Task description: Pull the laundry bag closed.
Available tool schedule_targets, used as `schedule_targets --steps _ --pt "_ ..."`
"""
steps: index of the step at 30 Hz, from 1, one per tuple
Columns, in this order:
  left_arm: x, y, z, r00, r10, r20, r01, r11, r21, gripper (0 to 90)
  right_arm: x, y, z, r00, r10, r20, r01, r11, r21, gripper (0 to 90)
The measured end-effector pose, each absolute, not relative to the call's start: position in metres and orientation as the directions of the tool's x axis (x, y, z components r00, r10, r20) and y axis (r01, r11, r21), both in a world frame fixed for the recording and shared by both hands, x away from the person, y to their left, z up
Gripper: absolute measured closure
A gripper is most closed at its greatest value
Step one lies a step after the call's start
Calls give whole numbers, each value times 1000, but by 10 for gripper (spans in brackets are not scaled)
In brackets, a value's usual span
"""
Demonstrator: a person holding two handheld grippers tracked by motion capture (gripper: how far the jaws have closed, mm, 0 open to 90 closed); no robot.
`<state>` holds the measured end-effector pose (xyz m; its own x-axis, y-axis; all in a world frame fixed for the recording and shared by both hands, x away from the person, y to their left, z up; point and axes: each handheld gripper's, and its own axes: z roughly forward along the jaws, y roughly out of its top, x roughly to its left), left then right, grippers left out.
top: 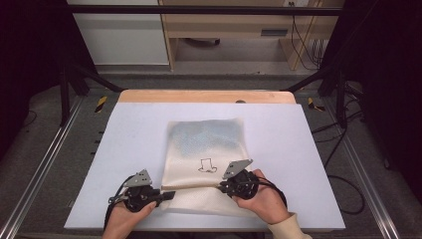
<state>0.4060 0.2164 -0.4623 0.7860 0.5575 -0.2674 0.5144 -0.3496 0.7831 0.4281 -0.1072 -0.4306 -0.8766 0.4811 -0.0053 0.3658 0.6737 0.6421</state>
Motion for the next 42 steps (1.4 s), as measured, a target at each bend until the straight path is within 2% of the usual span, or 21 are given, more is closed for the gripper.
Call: schedule_targets --steps 42 --pt "407 223 -459 784 563 -263 512 -345 787 837 422 -116 -433 -870 493 -1 378 669 640 818"
